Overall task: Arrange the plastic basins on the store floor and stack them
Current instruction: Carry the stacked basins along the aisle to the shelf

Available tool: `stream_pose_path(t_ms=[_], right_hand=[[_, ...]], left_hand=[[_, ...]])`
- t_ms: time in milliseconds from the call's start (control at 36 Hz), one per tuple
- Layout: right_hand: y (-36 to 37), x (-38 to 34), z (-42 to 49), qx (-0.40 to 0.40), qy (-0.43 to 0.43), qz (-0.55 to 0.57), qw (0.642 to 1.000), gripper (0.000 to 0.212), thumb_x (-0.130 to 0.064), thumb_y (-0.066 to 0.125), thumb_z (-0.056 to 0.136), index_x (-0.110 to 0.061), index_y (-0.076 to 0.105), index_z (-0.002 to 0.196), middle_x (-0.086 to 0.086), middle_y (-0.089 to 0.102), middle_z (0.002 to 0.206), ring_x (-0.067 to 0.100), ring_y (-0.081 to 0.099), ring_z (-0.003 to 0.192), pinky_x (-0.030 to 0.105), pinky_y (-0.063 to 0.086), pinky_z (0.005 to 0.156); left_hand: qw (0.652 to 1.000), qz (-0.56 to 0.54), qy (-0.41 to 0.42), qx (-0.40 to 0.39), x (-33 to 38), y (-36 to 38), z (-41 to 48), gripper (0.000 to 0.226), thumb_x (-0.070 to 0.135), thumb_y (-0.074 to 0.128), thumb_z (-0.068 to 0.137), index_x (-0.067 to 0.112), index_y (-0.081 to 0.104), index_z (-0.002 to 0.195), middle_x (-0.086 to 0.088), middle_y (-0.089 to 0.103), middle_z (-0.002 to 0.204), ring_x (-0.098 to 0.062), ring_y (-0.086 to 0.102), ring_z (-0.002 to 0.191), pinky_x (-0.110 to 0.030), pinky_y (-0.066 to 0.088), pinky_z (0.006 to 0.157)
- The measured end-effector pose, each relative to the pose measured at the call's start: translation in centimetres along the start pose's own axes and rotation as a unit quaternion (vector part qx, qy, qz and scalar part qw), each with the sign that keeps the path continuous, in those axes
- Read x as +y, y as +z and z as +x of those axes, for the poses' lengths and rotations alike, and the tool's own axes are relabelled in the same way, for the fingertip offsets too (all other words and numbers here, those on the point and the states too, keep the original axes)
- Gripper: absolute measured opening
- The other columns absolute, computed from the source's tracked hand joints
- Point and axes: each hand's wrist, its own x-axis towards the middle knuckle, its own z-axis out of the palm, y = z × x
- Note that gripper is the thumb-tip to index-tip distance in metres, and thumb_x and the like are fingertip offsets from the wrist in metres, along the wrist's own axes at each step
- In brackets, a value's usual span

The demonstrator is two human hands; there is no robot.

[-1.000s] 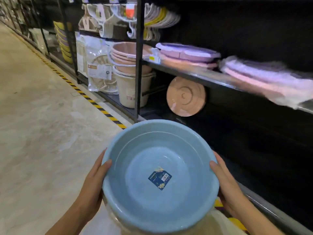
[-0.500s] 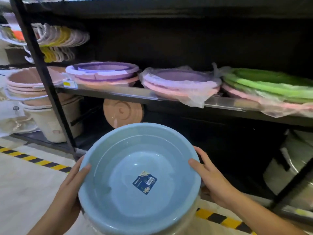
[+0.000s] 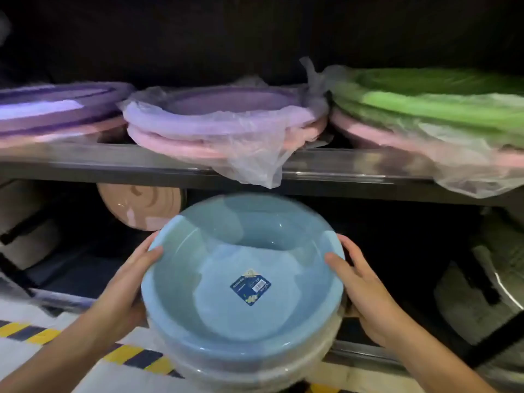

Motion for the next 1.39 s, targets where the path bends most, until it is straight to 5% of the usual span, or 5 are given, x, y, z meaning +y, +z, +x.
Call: stream_pose_path(t_ms=[194,417,556,1111,1389], right_hand=[[0.1,2.6,6.2,0.068,-0.001,0.01,0.998,0.03,-0.042,0.058,0.099,-0.069,0.048,0.107,-0.008,0.074,0.105,0.023,0.07,0.102,0.059,0.057,0.09],[-0.5,3.6,10.0,0.107,0.002,0.016,0.994,0.029,-0.046,0.059,0.098,-0.065,0.05,0.118,-0.004,0.07,0.118,0.026,0.066,0.108,0.054,0.057,0.085],[-1.3,4.4,11.3,0.127,-0.006,0.01,0.992,0.034,-0.048,0.06,0.097,-0.064,0.051,0.126,-0.009,0.073,0.116,0.023,0.068,0.108,0.053,0.059,0.085],[-1.2,9.2,12.7,0.14,0.015,0.0,0.99,0.037,-0.047,0.058,0.099,-0.066,0.044,0.127,-0.013,0.075,0.103,0.014,0.072,0.092,0.037,0.057,0.062],[-1.2,9.6,12.4,0.134,0.004,-0.024,0.991,0.044,-0.05,0.056,0.099,-0.063,0.04,0.138,-0.013,0.075,0.104,0.014,0.072,0.095,0.04,0.059,0.069]], left_hand=[[0.997,-0.074,-0.003,-0.021,-3.8,0.3,10.4,0.043,0.031,0.059,0.095,0.012,0.057,0.134,-0.025,0.061,0.133,-0.039,0.062,0.119,-0.055,0.047,0.104],[0.994,-0.104,0.02,-0.039,-5.6,2.6,16.8,0.034,0.017,0.059,0.095,0.026,0.066,0.127,-0.012,0.069,0.126,-0.032,0.067,0.114,-0.047,0.058,0.091],[0.989,-0.142,0.013,-0.026,-7.4,3.3,18.6,0.042,0.024,0.067,0.091,0.026,0.062,0.133,-0.013,0.067,0.129,-0.035,0.065,0.117,-0.059,0.05,0.1],[0.991,-0.127,0.003,-0.049,-12.2,2.3,19.5,0.047,0.015,0.063,0.089,0.026,0.061,0.134,-0.012,0.065,0.132,-0.036,0.063,0.121,-0.054,0.047,0.104],[0.992,-0.118,0.004,-0.05,-12.4,1.9,19.1,0.042,0.021,0.062,0.093,0.028,0.061,0.134,-0.01,0.066,0.132,-0.034,0.063,0.121,-0.051,0.046,0.105]])
